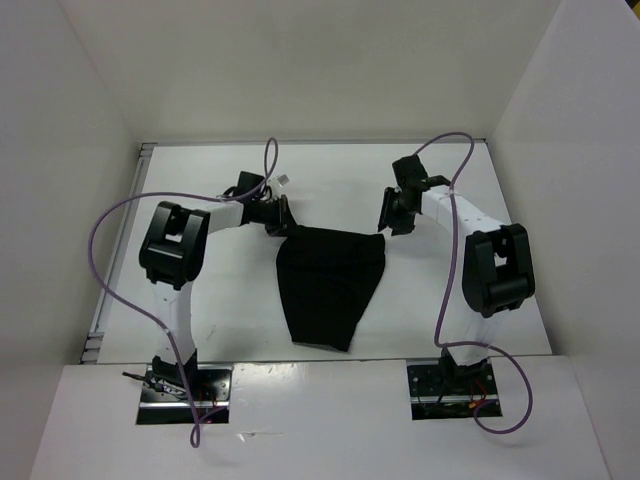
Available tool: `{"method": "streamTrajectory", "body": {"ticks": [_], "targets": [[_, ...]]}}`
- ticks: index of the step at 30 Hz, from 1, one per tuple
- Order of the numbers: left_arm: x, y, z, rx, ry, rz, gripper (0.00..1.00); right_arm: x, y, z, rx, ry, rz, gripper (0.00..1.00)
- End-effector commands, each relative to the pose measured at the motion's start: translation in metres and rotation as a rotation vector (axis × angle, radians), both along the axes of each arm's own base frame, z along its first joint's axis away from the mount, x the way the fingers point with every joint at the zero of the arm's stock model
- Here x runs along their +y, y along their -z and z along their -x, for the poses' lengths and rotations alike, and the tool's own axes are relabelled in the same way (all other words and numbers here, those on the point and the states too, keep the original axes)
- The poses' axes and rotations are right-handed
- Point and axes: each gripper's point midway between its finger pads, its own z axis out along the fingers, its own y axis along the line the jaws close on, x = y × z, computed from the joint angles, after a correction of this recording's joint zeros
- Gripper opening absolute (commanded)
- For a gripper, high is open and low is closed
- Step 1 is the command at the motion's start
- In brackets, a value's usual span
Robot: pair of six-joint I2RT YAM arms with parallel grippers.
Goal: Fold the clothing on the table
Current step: Flatten the skirt out
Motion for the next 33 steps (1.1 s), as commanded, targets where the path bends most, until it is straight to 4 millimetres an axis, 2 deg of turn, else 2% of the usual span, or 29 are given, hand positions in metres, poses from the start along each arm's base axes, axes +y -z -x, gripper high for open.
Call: {"method": "streamTrajectory", "body": {"ticks": [1, 2, 7, 11, 16, 20, 23, 25, 26, 28, 29, 31, 32, 33], "targets": [[0.017, -0.037, 0.004, -0.068, -0.104, -0.02, 0.0, -0.013, -0.002, -0.009, -0.02, 0.056, 0.09, 0.47], [0.019, -0.036, 0.009, -0.063, -0.103, -0.022, 0.0, -0.014, -0.006, -0.012, -0.034, 0.061, 0.095, 0.47], [0.021, -0.016, 0.019, 0.0, -0.103, -0.039, 0.0, -0.007, 0.004, -0.023, -0.011, 0.04, 0.08, 0.47], [0.015, -0.014, 0.02, 0.005, -0.086, -0.033, 0.0, 0.011, 0.011, -0.015, 0.021, -0.029, 0.015, 0.47], [0.014, -0.014, 0.014, 0.002, -0.092, -0.039, 0.0, 0.015, 0.033, 0.0, 0.074, -0.077, 0.012, 0.46], [0.014, -0.011, 0.01, 0.0, -0.087, -0.044, 0.0, 0.018, 0.039, 0.003, 0.09, -0.096, -0.005, 0.44], [0.014, -0.009, 0.01, 0.009, -0.087, -0.046, 0.0, 0.023, 0.053, 0.008, 0.129, -0.109, -0.006, 0.43], [0.014, -0.009, 0.01, 0.009, -0.087, -0.046, 0.0, 0.023, 0.06, 0.013, 0.143, -0.122, 0.012, 0.36], [0.014, -0.009, 0.01, 0.009, -0.087, -0.046, 0.0, 0.02, 0.06, 0.012, 0.14, -0.116, 0.026, 0.19], [0.014, -0.009, 0.01, 0.009, -0.087, -0.046, 0.0, 0.017, 0.059, 0.007, 0.121, -0.108, 0.066, 0.04], [0.017, -0.009, 0.007, 0.009, -0.096, -0.046, 0.0, 0.013, 0.056, 0.005, 0.107, -0.099, 0.084, 0.0], [0.022, -0.009, 0.005, 0.01, -0.106, -0.046, 0.0, 0.002, 0.044, -0.002, 0.065, -0.06, 0.14, 0.0], [0.027, -0.015, 0.001, 0.006, -0.125, -0.04, 0.0, -0.006, 0.029, -0.011, 0.018, -0.032, 0.15, 0.0], [0.027, -0.019, 0.0, -0.008, -0.138, -0.039, 0.0, -0.015, 0.023, -0.012, 0.011, 0.002, 0.163, 0.0]]}}
